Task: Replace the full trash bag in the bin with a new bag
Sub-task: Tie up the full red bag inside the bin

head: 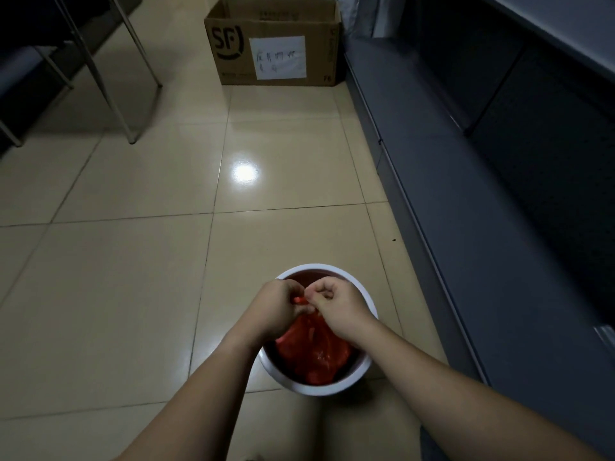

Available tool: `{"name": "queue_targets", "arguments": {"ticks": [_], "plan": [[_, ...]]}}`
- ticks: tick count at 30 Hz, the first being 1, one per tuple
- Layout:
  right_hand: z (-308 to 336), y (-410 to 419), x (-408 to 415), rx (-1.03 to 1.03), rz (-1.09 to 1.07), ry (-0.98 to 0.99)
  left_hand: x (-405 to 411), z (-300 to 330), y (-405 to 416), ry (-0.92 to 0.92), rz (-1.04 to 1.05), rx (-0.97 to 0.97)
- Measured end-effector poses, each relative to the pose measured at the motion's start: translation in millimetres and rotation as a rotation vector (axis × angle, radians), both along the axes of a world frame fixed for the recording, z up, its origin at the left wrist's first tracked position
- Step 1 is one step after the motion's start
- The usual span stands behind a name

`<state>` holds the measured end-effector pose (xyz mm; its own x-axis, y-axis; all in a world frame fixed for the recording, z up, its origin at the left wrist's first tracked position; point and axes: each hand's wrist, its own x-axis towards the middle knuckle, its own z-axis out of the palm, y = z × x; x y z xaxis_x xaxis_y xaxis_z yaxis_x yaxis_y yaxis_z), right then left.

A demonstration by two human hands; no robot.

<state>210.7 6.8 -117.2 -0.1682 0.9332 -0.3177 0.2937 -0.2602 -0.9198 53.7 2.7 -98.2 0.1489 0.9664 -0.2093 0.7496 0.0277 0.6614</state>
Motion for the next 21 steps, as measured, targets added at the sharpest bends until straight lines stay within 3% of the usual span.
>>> {"name": "queue_targets", "arguments": {"ticks": [2,4,6,9,11,15,18,21], "plan": [[0.4,-4.3,3.4,-0.068,-0.015,0.148,-0.5,0.2,-2.4,0.006,0.014,0.025],[-0.8,-6.8,7.4,-0.063,-0.037,0.175,-0.3,-0.2,-5.4,-0.035,0.057,0.02],[-3.8,-7.6,10.4,-0.003,-0.008,0.017,0.9,0.4,-8.0,-0.063,0.109,0.022],[-6.5,-11.2,8.2,0.082,0.248,-0.28,1.9,3.4,-12.6,-0.086,0.133,0.026],[-7.5,-13.8,2.2,0.106,0.321,-0.343,1.2,4.4,-16.5,-0.115,0.132,0.016],[-9.6,-14.1,-5.8,0.168,0.272,-0.394,-8.7,4.4,-26.2,-0.136,0.171,0.0],[-7.9,-15.8,-5.3,0.182,0.23,-0.375,-29.3,-0.2,-33.1,-0.005,0.112,-0.057],[-3.0,-16.2,-3.3,0.147,0.215,-0.351,-40.2,-13.5,-47.0,0.318,-0.074,-0.193]]}}
